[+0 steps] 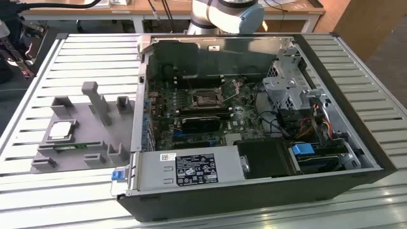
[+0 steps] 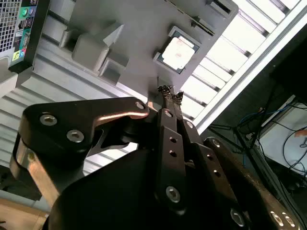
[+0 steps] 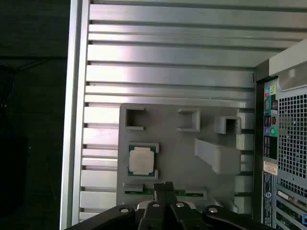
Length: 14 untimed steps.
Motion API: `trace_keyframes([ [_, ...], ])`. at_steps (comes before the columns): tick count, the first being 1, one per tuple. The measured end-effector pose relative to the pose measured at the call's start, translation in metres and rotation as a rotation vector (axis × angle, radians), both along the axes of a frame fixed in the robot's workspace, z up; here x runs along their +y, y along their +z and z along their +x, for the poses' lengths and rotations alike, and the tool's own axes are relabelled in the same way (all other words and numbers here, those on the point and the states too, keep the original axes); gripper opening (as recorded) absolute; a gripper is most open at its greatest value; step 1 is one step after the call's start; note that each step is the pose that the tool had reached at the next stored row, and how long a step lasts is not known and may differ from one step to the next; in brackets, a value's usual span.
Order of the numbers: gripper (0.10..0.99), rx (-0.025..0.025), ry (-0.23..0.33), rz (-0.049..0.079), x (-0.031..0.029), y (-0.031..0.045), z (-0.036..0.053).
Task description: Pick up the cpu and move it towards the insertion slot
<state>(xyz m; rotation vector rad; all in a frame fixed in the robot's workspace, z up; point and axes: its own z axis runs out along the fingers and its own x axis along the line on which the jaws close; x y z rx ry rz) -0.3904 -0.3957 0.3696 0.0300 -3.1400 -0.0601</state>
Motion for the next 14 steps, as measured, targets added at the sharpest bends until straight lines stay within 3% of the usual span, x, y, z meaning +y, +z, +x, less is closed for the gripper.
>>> trace_keyframes([
  [14, 0.102, 0.0, 0.0, 0.0, 0.0, -0.0011, 0.0],
])
